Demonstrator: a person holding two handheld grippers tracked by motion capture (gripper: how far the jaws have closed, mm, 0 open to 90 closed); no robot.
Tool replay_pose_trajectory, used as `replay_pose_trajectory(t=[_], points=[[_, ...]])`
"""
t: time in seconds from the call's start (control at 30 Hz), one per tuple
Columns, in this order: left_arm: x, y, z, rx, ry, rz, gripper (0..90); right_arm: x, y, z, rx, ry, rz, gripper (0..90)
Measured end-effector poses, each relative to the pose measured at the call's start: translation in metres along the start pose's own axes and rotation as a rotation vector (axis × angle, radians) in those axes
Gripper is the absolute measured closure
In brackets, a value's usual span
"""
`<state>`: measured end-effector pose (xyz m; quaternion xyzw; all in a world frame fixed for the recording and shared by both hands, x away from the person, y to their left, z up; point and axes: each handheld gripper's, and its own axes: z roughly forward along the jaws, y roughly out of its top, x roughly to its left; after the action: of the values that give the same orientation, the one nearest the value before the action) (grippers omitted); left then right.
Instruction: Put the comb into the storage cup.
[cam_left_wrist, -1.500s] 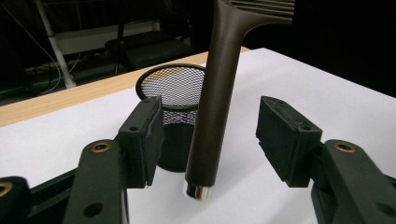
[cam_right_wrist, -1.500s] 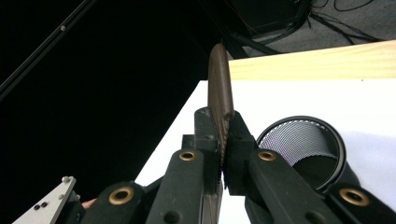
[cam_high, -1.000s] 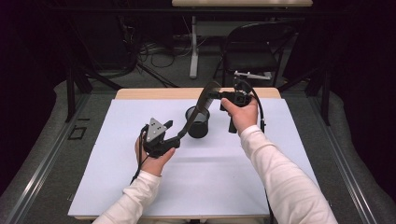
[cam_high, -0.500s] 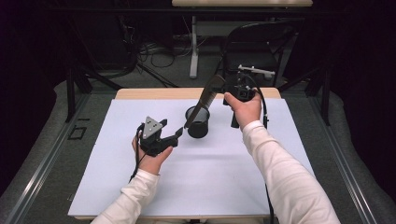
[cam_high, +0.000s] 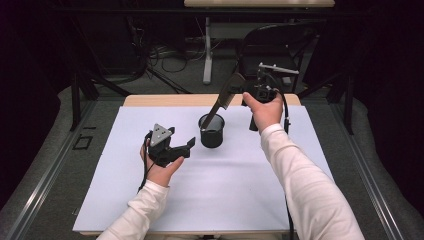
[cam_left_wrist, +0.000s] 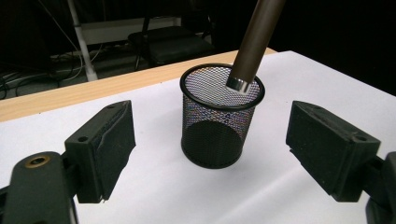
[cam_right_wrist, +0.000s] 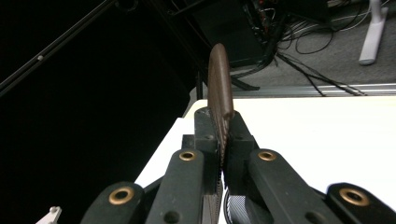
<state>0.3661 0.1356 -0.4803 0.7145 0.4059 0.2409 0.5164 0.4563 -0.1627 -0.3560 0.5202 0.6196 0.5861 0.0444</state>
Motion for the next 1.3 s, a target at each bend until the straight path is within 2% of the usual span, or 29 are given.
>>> replay_pose_trajectory(t=[0.07,0.2,0.37,0.57,0.7,1.03,1.3], points=[[0.0,0.0,0.0,-0.003,-0.004,-0.004,15.7,0.0,0.002,-0.001,-0.006,-0.009,0.0,87.3],[0.0,0.002,-0.003,0.003,-0.002,0.015,15.6,-0.001,0.005,-0.002,-0.02,-0.025,-0.002,87.3],[-0.001,0.002,-0.006,-0.008,-0.017,0.027,15.6,-0.003,0.008,-0.004,-0.029,-0.039,-0.001,87.3],[0.0,0.002,-0.006,0.001,-0.035,0.032,15.6,-0.007,0.01,-0.005,-0.036,-0.058,-0.002,87.3],[0.0,0.003,-0.008,0.004,-0.045,0.051,15.6,-0.009,0.011,-0.006,-0.042,-0.066,-0.001,87.3],[0.003,0.003,-0.01,-0.002,-0.049,0.038,15.6,-0.012,0.013,-0.004,-0.062,-0.084,0.001,87.3],[0.003,0.003,-0.009,0.008,-0.052,0.033,15.7,-0.014,0.013,-0.002,-0.054,-0.102,-0.006,87.3]])
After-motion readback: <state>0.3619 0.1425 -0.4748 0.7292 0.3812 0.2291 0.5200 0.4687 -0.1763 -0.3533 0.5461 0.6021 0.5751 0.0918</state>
